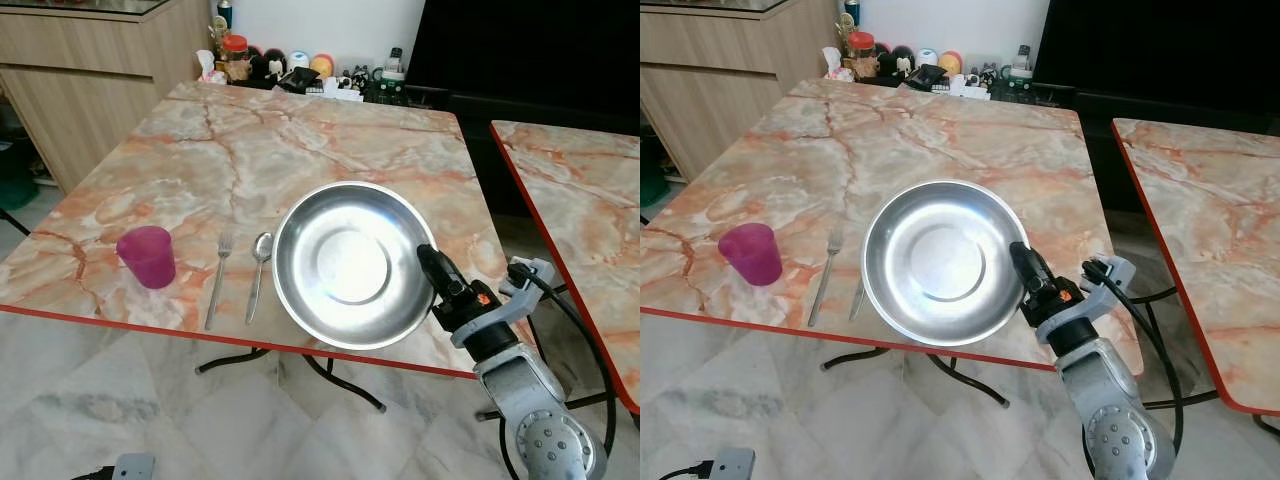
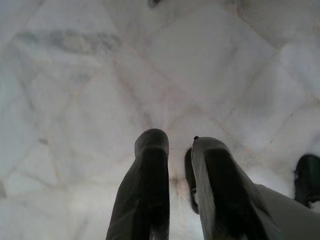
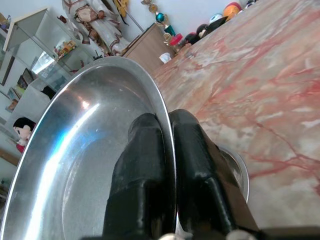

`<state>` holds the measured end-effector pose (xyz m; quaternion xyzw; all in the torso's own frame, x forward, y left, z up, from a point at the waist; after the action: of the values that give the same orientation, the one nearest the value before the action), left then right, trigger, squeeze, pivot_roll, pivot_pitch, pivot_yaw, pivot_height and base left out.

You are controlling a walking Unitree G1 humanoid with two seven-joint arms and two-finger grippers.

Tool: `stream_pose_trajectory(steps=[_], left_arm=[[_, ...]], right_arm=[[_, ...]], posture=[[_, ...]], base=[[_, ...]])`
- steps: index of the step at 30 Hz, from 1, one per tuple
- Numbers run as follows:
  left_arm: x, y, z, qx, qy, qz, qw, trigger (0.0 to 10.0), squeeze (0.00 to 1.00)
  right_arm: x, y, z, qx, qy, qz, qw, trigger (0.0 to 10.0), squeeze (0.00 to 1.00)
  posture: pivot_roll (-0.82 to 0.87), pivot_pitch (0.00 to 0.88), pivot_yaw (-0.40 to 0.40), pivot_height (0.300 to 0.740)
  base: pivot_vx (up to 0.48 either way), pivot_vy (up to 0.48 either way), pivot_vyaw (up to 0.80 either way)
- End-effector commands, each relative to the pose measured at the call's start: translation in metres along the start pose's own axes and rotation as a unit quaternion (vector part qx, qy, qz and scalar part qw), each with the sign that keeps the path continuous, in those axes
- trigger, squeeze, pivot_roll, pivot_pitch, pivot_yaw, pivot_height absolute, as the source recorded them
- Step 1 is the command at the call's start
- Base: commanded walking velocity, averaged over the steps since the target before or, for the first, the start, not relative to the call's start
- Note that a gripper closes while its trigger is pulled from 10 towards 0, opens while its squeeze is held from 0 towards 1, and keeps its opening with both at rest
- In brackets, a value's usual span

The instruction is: Setting the table

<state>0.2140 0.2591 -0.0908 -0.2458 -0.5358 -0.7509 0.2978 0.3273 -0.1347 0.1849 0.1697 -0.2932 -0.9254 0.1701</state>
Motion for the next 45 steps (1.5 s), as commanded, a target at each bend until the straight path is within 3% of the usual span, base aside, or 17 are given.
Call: stream_pose_trajectory(steps=[1, 16, 45], left_arm=[[0.002, -0.004, 0.0, -0.012, 0.002, 0.004, 1.0, 10.0, 0.0], [0.003, -0.007, 0.013, -0.013, 0.027, 0.008, 1.0, 10.0, 0.0], [0.002, -0.006, 0.01, -0.012, 0.02, 0.009, 1.0, 10.0, 0.0]], right_arm=[[0.001, 0.007, 0.008, 0.015, 0.015, -0.012, 1.0, 10.0, 0.0], [-0.004, 0.008, 0.003, 0.011, 0.0, -0.029, 1.0, 10.0, 0.0], [-0.006, 0.03, -0.02, 0.011, -0.07, -0.1, 0.992, 10.0, 0.0]], posture=[[-0.01, 0.091, -0.065, 0.74], [0.01, 0.115, -0.07, 0.74], [0.0, 0.15, -0.056, 0.74]], base=[[0.0, 0.0, 0.0], [0.0, -0.448, 0.0], [0.0, -0.48, 0.0]])
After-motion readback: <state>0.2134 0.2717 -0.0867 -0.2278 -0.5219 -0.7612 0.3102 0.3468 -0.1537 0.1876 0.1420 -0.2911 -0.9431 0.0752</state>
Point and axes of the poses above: a point about 5 cm out from each wrist's last joint towards the gripper, its own x axis pointing back from the gripper into the wrist, its own y axis along the axis of the wrist's last joint, z = x × y, the point moved 4 cm from there along -x, pointing out of the wrist towards the gripper, and after that the axes turned 12 degrees about -x, right-handed, at the moved point
